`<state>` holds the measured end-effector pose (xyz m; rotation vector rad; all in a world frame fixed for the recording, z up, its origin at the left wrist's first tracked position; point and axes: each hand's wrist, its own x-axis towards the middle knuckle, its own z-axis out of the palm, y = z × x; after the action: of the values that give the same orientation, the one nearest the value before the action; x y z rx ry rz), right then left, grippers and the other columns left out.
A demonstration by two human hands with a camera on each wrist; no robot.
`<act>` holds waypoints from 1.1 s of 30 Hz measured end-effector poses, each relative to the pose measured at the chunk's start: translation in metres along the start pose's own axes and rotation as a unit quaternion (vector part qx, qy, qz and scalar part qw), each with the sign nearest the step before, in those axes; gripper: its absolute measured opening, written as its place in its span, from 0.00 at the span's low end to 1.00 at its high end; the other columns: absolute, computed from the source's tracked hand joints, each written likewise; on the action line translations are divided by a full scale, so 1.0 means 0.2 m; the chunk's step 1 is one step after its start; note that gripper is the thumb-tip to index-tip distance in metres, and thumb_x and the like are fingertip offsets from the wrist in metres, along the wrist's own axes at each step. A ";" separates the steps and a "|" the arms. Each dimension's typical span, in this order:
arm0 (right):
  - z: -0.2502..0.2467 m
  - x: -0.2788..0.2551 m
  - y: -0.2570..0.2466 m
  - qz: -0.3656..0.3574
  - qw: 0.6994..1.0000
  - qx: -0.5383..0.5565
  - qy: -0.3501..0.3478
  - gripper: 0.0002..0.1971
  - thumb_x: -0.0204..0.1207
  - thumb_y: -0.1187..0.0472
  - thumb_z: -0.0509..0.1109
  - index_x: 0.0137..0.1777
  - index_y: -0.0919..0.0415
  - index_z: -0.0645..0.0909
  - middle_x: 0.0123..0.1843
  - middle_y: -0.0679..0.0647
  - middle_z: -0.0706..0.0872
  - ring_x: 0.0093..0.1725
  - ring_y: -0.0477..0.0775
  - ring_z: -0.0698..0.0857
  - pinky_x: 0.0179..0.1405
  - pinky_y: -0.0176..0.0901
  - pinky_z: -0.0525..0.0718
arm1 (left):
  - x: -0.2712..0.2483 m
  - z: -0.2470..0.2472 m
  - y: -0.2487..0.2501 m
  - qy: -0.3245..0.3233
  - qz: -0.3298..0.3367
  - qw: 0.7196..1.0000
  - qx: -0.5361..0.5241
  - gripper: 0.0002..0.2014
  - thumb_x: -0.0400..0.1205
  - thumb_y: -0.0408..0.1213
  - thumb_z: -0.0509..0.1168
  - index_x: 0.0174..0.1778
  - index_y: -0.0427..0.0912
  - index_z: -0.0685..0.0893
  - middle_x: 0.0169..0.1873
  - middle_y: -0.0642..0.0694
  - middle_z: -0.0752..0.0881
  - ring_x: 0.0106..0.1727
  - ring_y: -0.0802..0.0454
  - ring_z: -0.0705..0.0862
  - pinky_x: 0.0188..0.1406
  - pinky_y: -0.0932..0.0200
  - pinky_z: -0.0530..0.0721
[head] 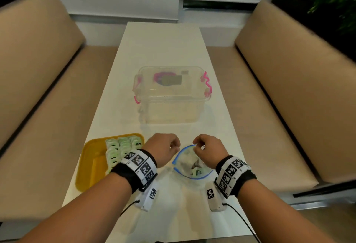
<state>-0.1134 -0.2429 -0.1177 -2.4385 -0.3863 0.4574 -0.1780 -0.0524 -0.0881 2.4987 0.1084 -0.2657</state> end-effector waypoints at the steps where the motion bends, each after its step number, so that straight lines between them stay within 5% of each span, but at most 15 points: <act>1: -0.03 0.00 0.04 0.012 1.000 -0.021 -0.003 0.05 0.75 0.60 0.70 0.49 0.49 0.82 0.45 0.47 0.86 0.47 0.51 0.84 0.46 0.40 0.78 | 0.02 0.05 0.05 -0.016 0.010 1.000 0.002 0.06 0.82 0.42 0.67 0.52 0.51 0.86 0.48 0.52 0.89 0.44 0.55 0.83 0.51 0.59 0.82; 8: -0.09 -0.02 0.25 0.077 0.977 -0.169 -0.102 0.22 0.67 0.44 0.79 0.60 0.46 0.81 0.59 0.54 0.70 0.53 0.58 0.82 0.52 0.44 0.82 | 0.18 0.35 0.23 -0.111 0.010 0.989 0.099 0.15 0.81 0.39 0.69 0.64 0.47 0.85 0.58 0.47 0.87 0.58 0.47 0.85 0.60 0.53 0.83; 12: -0.08 -0.02 0.34 0.070 0.976 -0.142 -0.152 0.33 0.64 0.47 0.82 0.69 0.46 0.74 0.63 0.55 0.68 0.51 0.58 0.82 0.54 0.45 0.84 | 0.22 0.44 0.21 -0.138 -0.018 0.970 0.200 0.27 0.72 0.50 0.77 0.64 0.44 0.80 0.61 0.43 0.80 0.64 0.43 0.79 0.60 0.49 0.81; 17: -0.06 0.01 0.39 0.023 0.980 -0.123 -0.154 0.36 0.66 0.52 0.83 0.74 0.46 0.73 0.63 0.55 0.69 0.57 0.59 0.81 0.57 0.44 0.82 | 0.22 0.50 0.15 -0.103 -0.051 0.983 0.142 0.38 0.67 0.49 0.80 0.72 0.46 0.74 0.66 0.46 0.76 0.67 0.46 0.76 0.67 0.48 0.78; 22: -0.07 0.04 0.41 -0.003 0.980 -0.117 -0.162 0.35 0.66 0.51 0.82 0.73 0.46 0.72 0.64 0.55 0.69 0.59 0.59 0.81 0.58 0.44 0.82 | 0.21 0.50 0.18 -0.037 -0.119 0.990 0.066 0.31 0.72 0.58 0.76 0.67 0.46 0.80 0.54 0.50 0.82 0.55 0.51 0.82 0.56 0.58 0.80; 25: -0.07 0.06 0.41 -0.015 0.979 -0.113 -0.170 0.35 0.67 0.49 0.82 0.73 0.46 0.72 0.64 0.55 0.70 0.59 0.58 0.80 0.58 0.44 0.81 | 0.22 0.50 0.22 -0.009 -0.158 0.985 0.065 0.24 0.77 0.60 0.70 0.58 0.45 0.84 0.50 0.48 0.86 0.51 0.50 0.84 0.53 0.56 0.83; 30: -0.08 0.08 0.40 -0.022 0.977 -0.119 -0.176 0.33 0.68 0.46 0.80 0.73 0.45 0.73 0.65 0.55 0.71 0.60 0.57 0.80 0.58 0.45 0.81 | 0.25 0.50 0.28 -0.010 -0.166 0.982 0.089 0.09 0.75 0.43 0.73 0.31 0.46 0.83 0.33 0.47 0.84 0.37 0.48 0.84 0.38 0.58 0.83; 33: -0.10 0.10 0.41 -0.029 0.978 -0.119 -0.167 0.32 0.69 0.44 0.78 0.72 0.47 0.75 0.66 0.56 0.73 0.59 0.57 0.81 0.58 0.45 0.82 | 0.24 0.47 0.28 0.032 -0.161 0.986 0.032 0.05 0.75 0.40 0.72 0.35 0.44 0.88 0.37 0.48 0.88 0.40 0.49 0.87 0.41 0.56 0.86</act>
<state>-0.0742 -0.3079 -0.1588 -2.5723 -0.6859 0.8420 -0.1391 -0.1531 -0.1399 2.5468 0.5399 -0.3247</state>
